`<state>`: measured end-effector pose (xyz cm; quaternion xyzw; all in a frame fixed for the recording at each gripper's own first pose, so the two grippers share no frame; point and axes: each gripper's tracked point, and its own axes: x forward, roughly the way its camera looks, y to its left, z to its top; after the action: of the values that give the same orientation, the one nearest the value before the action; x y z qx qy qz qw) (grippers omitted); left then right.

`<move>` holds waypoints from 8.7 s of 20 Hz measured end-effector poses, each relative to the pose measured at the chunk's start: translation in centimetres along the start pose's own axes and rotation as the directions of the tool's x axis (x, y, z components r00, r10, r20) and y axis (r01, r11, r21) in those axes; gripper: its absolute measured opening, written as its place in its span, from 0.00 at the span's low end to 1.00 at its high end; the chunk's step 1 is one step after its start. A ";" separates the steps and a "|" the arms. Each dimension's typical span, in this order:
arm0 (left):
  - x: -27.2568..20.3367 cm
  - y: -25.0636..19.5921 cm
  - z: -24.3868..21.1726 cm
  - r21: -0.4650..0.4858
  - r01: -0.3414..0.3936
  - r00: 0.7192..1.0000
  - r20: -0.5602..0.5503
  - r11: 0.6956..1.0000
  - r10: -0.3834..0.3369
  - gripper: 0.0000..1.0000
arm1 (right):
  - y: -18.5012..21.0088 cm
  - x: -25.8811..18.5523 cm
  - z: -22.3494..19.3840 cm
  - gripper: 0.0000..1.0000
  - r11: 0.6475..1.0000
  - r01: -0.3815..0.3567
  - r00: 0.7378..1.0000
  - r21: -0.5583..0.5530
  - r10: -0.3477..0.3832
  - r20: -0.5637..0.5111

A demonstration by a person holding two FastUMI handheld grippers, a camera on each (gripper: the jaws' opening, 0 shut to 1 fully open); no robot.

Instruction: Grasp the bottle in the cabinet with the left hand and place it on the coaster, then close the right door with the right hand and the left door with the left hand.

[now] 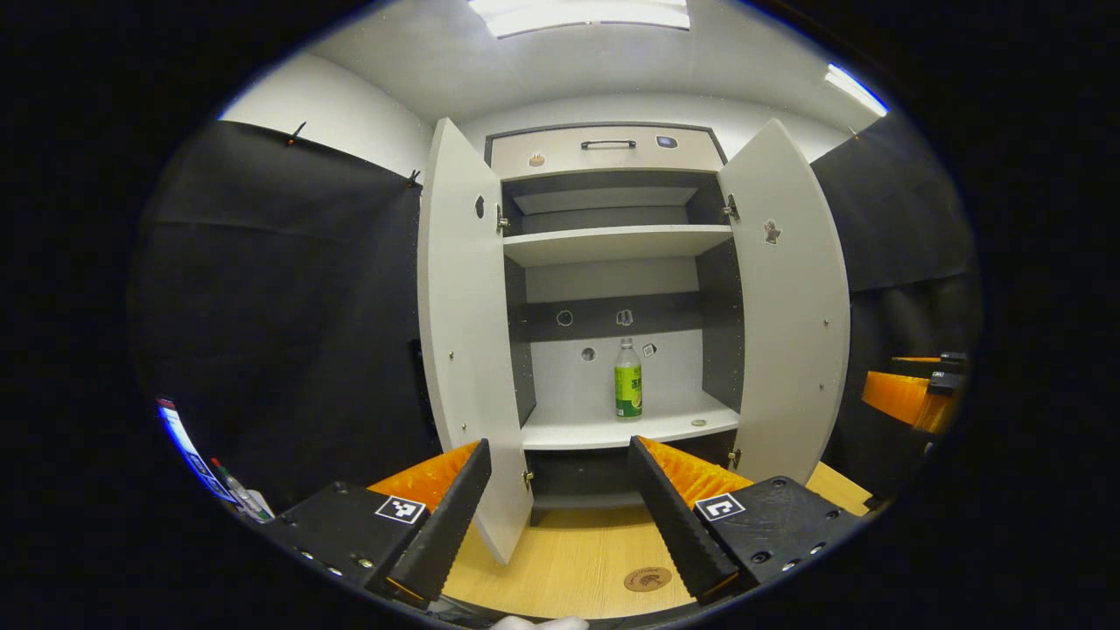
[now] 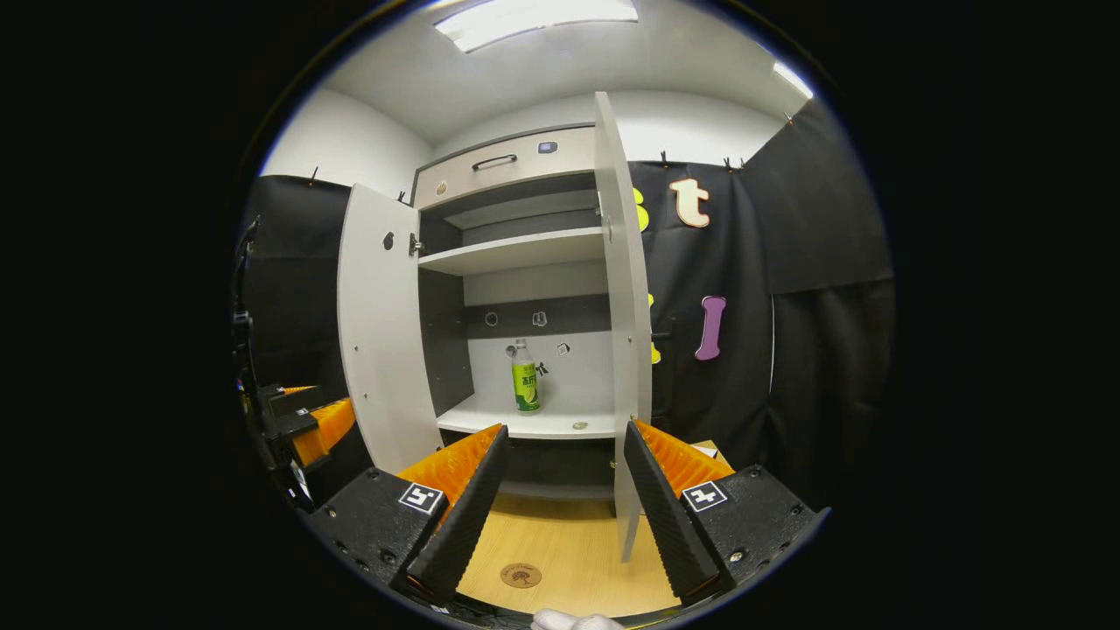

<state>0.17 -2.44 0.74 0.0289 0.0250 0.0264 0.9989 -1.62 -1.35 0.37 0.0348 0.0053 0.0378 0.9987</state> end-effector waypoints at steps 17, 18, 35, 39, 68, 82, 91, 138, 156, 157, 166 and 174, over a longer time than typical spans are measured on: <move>32.3 -10.9 1.2 -0.114 0.196 0.977 0.102 0.974 -0.185 0.96 | 2.0 5.7 2.6 0.82 0.983 0.166 0.986 -0.078 -0.166 -0.002; 34.0 -11.1 0.6 -0.130 0.182 0.981 0.090 0.975 -0.171 0.96 | 2.4 5.8 2.6 0.82 0.984 0.158 0.987 -0.079 -0.159 -0.009; 48.3 -13.6 -3.6 -0.138 0.136 0.991 0.024 0.981 -0.134 0.95 | 0.3 8.4 1.4 0.82 0.968 0.230 0.969 -0.103 -0.238 -0.073; 49.0 -13.7 -4.4 -0.129 0.121 0.992 -0.005 0.984 -0.123 0.93 | 0.0 8.4 1.2 0.82 0.965 0.238 0.965 -0.107 -0.248 -0.083; 18.1 -14.8 -13.4 -0.093 0.493 0.870 0.086 0.865 -0.486 0.74 | -2.2 5.6 -2.5 0.82 0.967 0.245 0.964 -0.074 -0.251 -0.090; 10.1 -17.2 -29.1 -0.103 0.613 0.790 0.068 0.784 -0.609 0.75 | -4.3 4.8 -6.5 0.82 0.956 0.276 0.937 -0.097 -0.290 -0.197; 10.8 -17.9 -36.8 -0.114 0.622 0.781 0.017 0.775 -0.624 0.77 | -4.8 5.6 -8.1 0.82 0.957 0.256 0.924 -0.134 -0.283 -0.258; 4.9 -4.1 -10.9 -0.068 0.184 0.978 -0.087 0.980 -0.190 0.95 | -18.2 6.8 -5.7 0.82 0.970 0.242 0.958 0.024 -0.235 -0.166; -2.6 -13.2 -4.6 -0.040 0.029 0.998 -0.059 0.999 -0.032 0.96 | -26.2 16.0 6.8 0.82 0.998 -0.058 0.998 0.029 0.058 0.003; -2.8 -13.7 -4.6 -0.042 0.034 0.998 -0.058 0.999 -0.037 0.96 | -25.3 16.4 6.6 0.82 0.997 -0.073 0.997 0.027 0.074 -0.001; -0.8 -11.6 -6.1 -0.059 0.075 0.995 -0.054 0.995 -0.078 0.96 | -19.6 17.1 6.6 0.78 0.988 -0.120 0.993 -0.093 0.120 -0.012; 1.7 -8.1 -7.9 -0.077 0.102 0.992 -0.069 0.992 -0.107 0.96 | -13.3 17.5 5.9 0.78 0.990 -0.111 0.994 -0.091 0.109 -0.024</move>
<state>1.88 -10.03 -7.65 -0.0098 0.0618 -0.0242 0.9977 16.87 -13.68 5.22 -0.0114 0.0110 0.0934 0.9955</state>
